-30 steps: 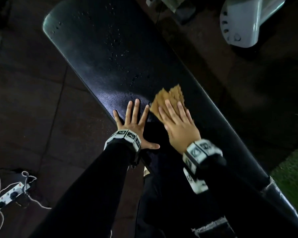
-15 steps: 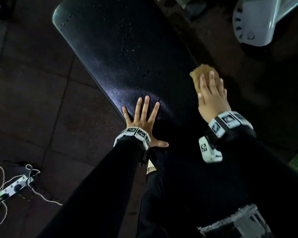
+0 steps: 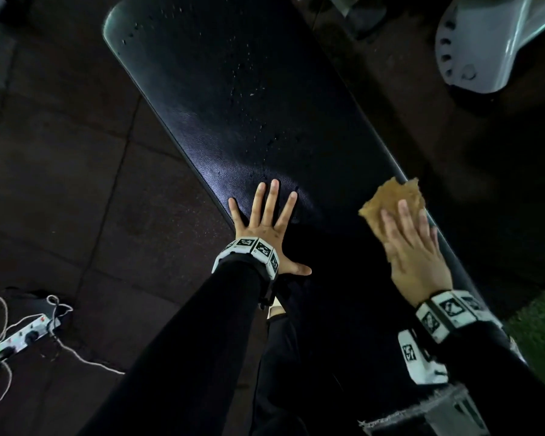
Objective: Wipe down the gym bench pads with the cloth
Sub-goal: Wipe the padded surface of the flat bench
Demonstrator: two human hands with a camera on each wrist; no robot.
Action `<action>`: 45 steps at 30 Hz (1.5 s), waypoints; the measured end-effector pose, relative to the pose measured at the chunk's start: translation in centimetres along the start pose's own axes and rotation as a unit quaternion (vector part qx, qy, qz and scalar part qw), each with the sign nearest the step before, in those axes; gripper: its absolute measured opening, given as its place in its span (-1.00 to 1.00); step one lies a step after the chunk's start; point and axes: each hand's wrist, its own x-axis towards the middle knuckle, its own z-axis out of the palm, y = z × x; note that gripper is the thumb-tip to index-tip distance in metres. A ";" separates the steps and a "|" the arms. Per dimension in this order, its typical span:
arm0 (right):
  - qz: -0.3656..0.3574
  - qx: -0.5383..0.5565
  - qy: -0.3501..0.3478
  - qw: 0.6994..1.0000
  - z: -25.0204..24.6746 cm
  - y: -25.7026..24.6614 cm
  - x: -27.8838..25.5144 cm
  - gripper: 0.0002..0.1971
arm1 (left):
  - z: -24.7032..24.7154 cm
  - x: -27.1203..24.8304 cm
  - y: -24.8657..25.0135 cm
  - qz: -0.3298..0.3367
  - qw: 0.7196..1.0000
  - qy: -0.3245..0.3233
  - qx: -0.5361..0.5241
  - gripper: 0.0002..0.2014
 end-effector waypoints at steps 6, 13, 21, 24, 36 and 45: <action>0.023 0.035 0.067 0.997 -3.7 -2.8 7.6 -0.36 | 0.1 0.0 -0.1 0.001 1.000 0.006 0.002 0.46; -0.060 -0.029 0.049 0.997 -1.6 -6.7 7.1 -0.33 | 0.2 0.1 0.0 -0.003 1.000 0.018 0.003 0.45; -0.056 0.062 -0.041 0.996 2.0 -6.8 -1.2 -0.39 | 0.1 -0.7 0.2 0.006 0.999 0.027 -0.024 0.42; 0.059 0.100 0.045 0.992 0.2 -4.4 -0.5 -0.38 | -0.4 -1.6 2.2 -0.008 0.991 0.071 -0.116 0.27; 0.247 0.156 0.016 0.956 -1.2 -0.1 2.8 -0.28 | 2.8 -1.7 13.5 -0.028 0.973 0.156 -0.167 0.05; 0.245 0.179 0.004 0.953 -1.4 0.0 3.0 -0.27 | -1.4 3.4 8.0 -0.026 0.957 0.261 -0.121 -0.18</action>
